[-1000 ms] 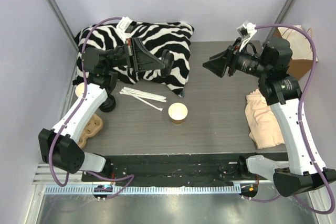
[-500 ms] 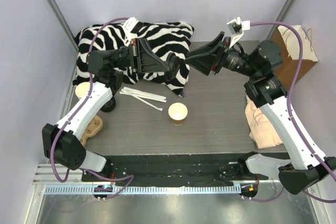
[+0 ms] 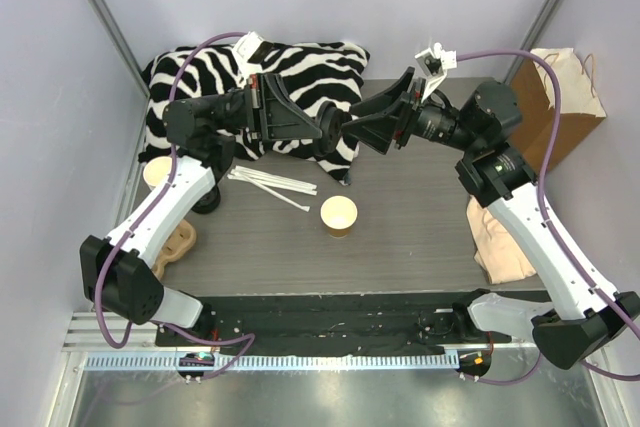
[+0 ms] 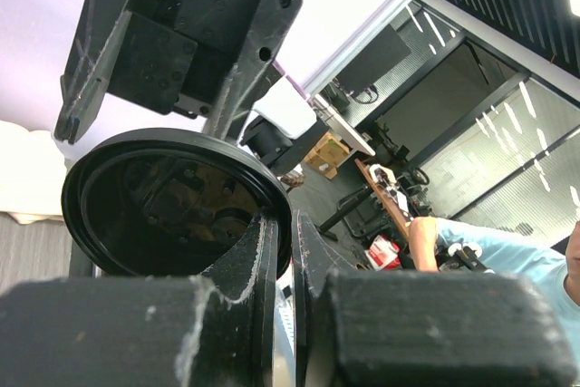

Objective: Pack the takeout coffee

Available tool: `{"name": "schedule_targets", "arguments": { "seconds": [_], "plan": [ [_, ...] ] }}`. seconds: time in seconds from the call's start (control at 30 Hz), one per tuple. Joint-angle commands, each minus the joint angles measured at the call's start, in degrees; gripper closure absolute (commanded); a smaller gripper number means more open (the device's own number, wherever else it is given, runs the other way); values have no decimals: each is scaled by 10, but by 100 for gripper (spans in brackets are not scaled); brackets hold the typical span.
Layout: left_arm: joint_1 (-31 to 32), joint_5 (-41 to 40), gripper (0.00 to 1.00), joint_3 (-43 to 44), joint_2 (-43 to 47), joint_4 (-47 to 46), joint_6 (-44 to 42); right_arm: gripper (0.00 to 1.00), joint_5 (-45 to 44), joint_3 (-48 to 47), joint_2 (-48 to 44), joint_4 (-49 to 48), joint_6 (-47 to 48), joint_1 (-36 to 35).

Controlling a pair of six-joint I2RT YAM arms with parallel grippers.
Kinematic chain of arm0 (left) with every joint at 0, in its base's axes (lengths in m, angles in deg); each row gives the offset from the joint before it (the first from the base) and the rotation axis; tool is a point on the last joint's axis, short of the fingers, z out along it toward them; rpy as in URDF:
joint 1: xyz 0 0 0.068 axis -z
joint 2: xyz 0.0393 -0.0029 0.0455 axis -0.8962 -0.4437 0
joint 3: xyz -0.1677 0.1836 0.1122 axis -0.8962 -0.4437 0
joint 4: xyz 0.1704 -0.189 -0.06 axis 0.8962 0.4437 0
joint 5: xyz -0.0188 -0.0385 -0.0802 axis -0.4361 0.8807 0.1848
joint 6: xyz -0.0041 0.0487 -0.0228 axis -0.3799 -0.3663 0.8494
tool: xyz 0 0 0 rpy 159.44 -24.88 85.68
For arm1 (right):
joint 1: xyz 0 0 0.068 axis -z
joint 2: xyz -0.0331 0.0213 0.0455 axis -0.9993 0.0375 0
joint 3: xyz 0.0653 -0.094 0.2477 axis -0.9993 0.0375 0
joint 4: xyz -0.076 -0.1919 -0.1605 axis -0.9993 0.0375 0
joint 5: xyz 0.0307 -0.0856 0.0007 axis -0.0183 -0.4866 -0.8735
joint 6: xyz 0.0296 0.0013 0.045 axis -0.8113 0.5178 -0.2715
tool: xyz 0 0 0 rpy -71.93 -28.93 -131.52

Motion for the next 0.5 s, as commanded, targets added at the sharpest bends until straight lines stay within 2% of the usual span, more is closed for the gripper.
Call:
{"name": "schedule_targets", "arguments": {
  "seconds": [0.0, 0.27, 0.47],
  "plan": [
    [6, 1, 100, 23, 6, -33, 8, 42, -8, -2, -4, -9, 31, -6],
    [11, 3, 100, 28, 2, -33, 7, 55, -14, 3, -4, -9, 42, -9],
    [17, 4, 100, 28, 2, -33, 7, 61, -17, 2, -5, -11, 45, -10]
  ]
}}
